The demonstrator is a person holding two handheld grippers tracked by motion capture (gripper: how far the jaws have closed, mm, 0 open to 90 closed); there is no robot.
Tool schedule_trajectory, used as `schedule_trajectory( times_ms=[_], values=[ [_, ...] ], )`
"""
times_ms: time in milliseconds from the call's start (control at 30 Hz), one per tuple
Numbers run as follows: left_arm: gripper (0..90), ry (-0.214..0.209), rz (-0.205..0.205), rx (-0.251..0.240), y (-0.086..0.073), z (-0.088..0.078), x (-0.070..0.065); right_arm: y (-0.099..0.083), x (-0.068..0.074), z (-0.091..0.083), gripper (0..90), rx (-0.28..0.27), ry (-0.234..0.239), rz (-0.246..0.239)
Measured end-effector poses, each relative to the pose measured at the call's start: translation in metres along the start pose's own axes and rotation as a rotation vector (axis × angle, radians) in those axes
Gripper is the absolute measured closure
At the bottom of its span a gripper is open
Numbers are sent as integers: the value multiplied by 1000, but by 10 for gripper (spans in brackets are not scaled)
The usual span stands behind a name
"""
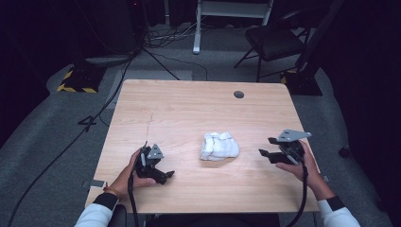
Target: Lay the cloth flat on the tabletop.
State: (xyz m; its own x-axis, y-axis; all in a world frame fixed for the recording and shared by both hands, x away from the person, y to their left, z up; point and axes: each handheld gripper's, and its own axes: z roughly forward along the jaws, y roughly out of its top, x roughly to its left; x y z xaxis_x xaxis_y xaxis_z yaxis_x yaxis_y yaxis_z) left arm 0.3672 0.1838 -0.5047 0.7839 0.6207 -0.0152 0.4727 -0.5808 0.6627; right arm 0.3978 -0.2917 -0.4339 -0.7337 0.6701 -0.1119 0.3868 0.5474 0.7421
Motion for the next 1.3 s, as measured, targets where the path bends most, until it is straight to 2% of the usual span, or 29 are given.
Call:
schedule_trajectory(
  times_ms=[100,267,300,333,467,500,533,567,600,633,667,700,800,833,1000,1033,1133,1200,1233,1300],
  values=[
    [12,-2,2,-3,1,1,0,28,18,19,372,-37,50,-41],
    [12,-8,12,-1,6,6,-3,56,42,52,382,-52,124,-79],
    [12,-10,15,0,8,7,-4,56,42,52,382,-52,124,-79],
    [12,-13,13,0,11,9,-5,65,54,66,382,-52,154,-99],
    [13,-10,14,0,22,19,-9,70,68,87,404,-3,169,-134],
    [14,-10,14,0,22,19,-9,70,68,87,404,-3,169,-134],
    [14,-13,15,-1,26,23,-11,67,70,94,475,43,194,-149],
    [14,-13,15,-1,26,23,-11,67,70,94,475,43,194,-149],
    [14,-17,19,0,28,25,-13,65,71,95,516,49,198,-155],
    [15,-17,22,-1,31,27,-14,59,69,94,611,49,215,-157],
    [14,-17,22,-1,31,27,-14,59,69,94,611,49,215,-157],
    [14,-20,26,0,34,30,-16,53,69,91,684,45,225,-164],
    [15,-24,31,0,36,32,-18,47,70,87,726,41,222,-174],
    [14,-32,39,-1,39,34,-20,42,70,80,758,31,223,-186],
    [14,-55,63,1,44,39,-24,32,68,69,766,29,215,-184],
    [14,-57,64,0,46,41,-25,24,68,64,767,38,204,-178],
    [14,-59,67,0,49,43,-27,15,71,58,779,54,187,-198],
    [14,-59,68,3,51,45,-27,8,69,55,785,65,186,-190],
    [15,-59,68,3,51,45,-27,5,68,55,771,76,187,-180],
    [31,-55,61,5,55,47,-28,-2,65,53,733,102,160,-180]
  ],
)
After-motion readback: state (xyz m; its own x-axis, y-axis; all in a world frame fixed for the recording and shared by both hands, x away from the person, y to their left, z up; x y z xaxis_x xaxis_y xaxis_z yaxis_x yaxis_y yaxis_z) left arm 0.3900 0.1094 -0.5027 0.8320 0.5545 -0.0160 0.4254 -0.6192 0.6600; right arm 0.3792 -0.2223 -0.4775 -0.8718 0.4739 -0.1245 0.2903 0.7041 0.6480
